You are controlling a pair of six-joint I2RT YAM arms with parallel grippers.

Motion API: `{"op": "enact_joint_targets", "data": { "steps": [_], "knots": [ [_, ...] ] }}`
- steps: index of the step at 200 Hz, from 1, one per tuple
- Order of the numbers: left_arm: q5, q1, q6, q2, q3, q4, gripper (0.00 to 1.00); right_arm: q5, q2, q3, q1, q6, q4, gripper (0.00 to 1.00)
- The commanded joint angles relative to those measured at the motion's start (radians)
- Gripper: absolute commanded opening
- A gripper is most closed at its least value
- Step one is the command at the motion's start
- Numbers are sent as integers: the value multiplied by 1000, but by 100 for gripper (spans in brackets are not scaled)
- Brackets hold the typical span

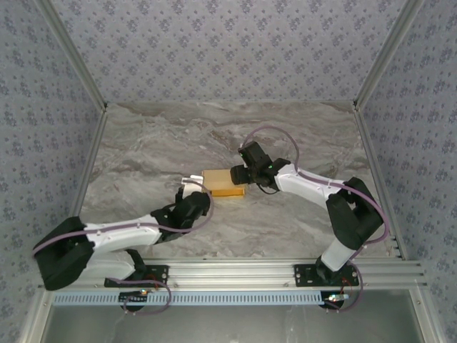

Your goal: Fold the paper box

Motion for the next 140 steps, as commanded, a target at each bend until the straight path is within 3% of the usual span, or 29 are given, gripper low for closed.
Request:
{"op": "enact_joint_targets", "data": {
  "steps": [1, 33, 73, 107, 140],
  "knots": [
    [136, -3, 17, -94, 22, -188, 62, 41, -12, -5, 10, -3, -8, 67],
    [291, 37, 36, -151, 110, -376, 65, 78, -16, -10, 21, -23, -10, 67],
    [437, 93, 71, -201, 186, -419, 66, 71, -16, -10, 31, -43, -11, 67],
    [553, 197, 74, -201, 239, -430, 69, 78, -16, -15, 39, -58, -10, 67],
    [647, 357, 65, -121, 277, -388, 70, 89, -22, -25, 42, -66, 0, 67]
  ]
}}
